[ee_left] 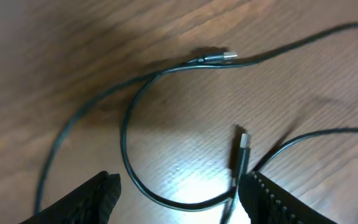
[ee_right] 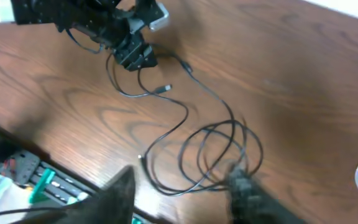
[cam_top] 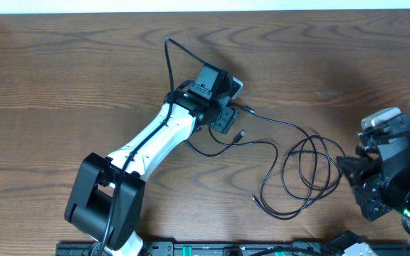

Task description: Untangle cables

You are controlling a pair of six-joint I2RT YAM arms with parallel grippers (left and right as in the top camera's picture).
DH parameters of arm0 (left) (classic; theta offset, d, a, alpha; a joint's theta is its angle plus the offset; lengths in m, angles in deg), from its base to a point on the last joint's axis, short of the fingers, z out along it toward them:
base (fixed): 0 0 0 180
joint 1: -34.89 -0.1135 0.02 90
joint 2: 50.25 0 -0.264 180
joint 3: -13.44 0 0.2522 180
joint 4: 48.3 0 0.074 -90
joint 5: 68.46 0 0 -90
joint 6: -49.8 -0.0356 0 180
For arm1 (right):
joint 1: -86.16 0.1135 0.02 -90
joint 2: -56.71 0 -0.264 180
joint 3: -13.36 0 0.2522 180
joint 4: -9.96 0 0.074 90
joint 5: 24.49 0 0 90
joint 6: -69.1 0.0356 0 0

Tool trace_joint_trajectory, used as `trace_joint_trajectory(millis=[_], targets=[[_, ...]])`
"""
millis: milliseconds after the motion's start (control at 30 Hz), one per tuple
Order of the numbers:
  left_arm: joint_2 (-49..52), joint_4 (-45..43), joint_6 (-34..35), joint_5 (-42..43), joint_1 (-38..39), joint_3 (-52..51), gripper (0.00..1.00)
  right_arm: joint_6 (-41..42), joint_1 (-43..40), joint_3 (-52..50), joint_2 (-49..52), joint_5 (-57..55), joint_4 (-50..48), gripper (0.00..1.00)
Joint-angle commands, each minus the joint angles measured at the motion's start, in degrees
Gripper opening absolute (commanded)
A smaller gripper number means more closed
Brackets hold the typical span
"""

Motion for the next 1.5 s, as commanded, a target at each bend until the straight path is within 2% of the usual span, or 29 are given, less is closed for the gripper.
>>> trace_joint_trajectory(millis=[0, 100, 200, 300, 400, 467, 567, 667, 800, 1067, 1300, 1467], targets=[[1.07, 1.51, 11.28, 0.72, -0.22, -0.39, 0.67, 4.07, 0.17, 0.17, 1.86, 0.39, -0.02, 0.52], [1.05, 3.58, 16.92, 0.81, -0.28, -0.37, 0.66, 8.13, 0.17, -1.36, 4.02, 0.39, -0.24, 0.61], [0.02, 3.85, 24.2, 5.03, -0.87, -0.26, 0.66, 7.15, 0.17, -4.59, 7.19, -0.26, -1.77, 0.71], [-2.34, 4.13, 29.86, 13.29, -2.82, 0.96, 0.65, 1.53, 0.17, -8.61, 11.1, -0.66, -4.59, 0.8], [-6.78, 6.69, 34.62, 17.97, -5.53, 1.46, 0.57, -7.13, 0.17, -11.91, 16.0, -0.66, -8.57, 0.83], [-11.5, 11.93, 34.53, 17.0, -7.19, 1.46, 0.57, -14.03, 0.17, -13.27, 20.46, -0.55, -11.93, 0.83], [-17.59, 18.62, 31.82, 11.78, -7.98, 1.46, 0.57, -20.09, 0.17, -13.75, 25.99, -0.42, -15.76, 0.84], [-24.33, 24.41, 30.97, 4.39, -8.0, 1.46, 0.57, -23.5, 0.17, -13.92, 32.04, -0.44, -19.71, 0.85], [-32.04, 29.24, 30.93, 0.39, -8.0, 1.44, 0.58, -26.47, 0.17, -13.92, 39.45, -0.61, -24.46, 0.82], [-40.52, 37.48, 30.97, -1.46, -8.0, 1.44, 0.63, -27.15, 0.24, -13.92, 52.22, -1.07, -34.18, 0.77], [-41.31, 42.82, 30.97, -1.46, -8.0, 1.29, 0.63, -27.17, 0.24, -13.92, 58.42, 0.37, -39.36, 0.78], [-41.31, 43.41, 31.01, -1.44, -8.0, 1.22, 0.64, -27.15, 0.24, -13.92, 62.01, 3.08, -44.39, 0.77]])
